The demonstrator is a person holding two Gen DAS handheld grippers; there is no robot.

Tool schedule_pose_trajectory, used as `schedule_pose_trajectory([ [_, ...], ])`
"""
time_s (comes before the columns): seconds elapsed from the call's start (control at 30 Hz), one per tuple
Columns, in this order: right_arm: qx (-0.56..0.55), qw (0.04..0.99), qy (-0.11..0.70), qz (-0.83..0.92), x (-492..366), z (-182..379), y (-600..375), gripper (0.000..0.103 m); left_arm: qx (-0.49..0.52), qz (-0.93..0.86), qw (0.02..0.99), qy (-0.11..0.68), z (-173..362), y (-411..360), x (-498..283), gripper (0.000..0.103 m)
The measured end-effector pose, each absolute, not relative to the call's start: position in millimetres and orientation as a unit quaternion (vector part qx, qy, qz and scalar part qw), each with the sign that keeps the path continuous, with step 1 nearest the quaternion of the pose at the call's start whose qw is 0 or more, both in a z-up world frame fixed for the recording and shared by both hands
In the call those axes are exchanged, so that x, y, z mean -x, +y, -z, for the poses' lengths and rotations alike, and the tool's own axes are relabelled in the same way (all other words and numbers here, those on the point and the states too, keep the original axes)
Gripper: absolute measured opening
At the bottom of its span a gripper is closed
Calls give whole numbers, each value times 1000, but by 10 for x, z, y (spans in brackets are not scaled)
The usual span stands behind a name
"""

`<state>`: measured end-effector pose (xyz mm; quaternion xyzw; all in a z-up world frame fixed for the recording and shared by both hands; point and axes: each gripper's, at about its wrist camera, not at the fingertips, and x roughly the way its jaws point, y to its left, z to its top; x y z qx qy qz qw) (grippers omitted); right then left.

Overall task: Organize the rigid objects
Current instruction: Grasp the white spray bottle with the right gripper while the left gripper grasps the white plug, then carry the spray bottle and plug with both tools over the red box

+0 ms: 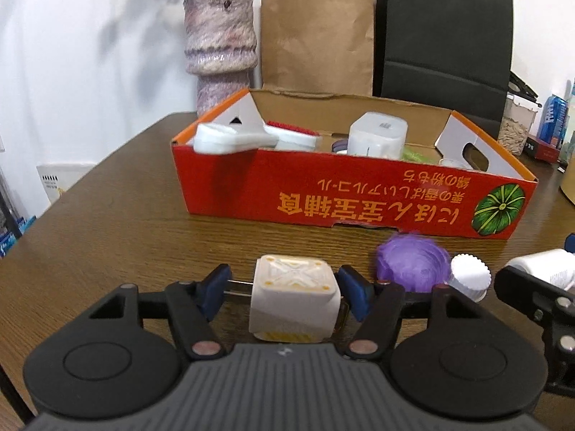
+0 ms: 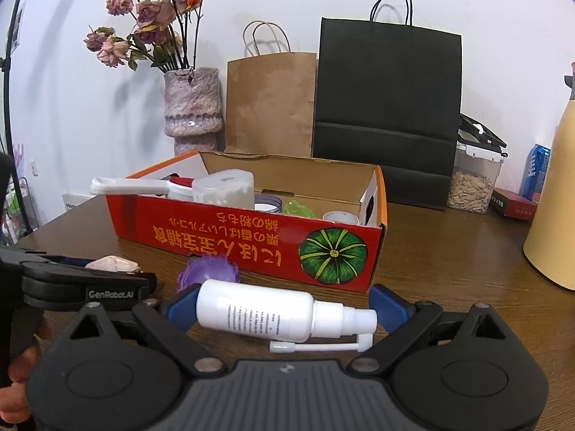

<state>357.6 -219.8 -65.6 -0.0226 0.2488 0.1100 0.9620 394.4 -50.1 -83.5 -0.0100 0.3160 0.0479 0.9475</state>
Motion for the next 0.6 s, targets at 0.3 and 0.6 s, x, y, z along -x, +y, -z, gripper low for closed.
schedule_pose_trajectory([
  [0.3, 19, 965, 236, -113, -3532, 614, -2203, 97, 2, -36, 958, 284, 679, -499, -3792, 67],
  [0.6, 14, 970, 216, -111, -3484, 525, -2227, 97, 11, -21, 968, 251, 492, -503, -3632, 67],
])
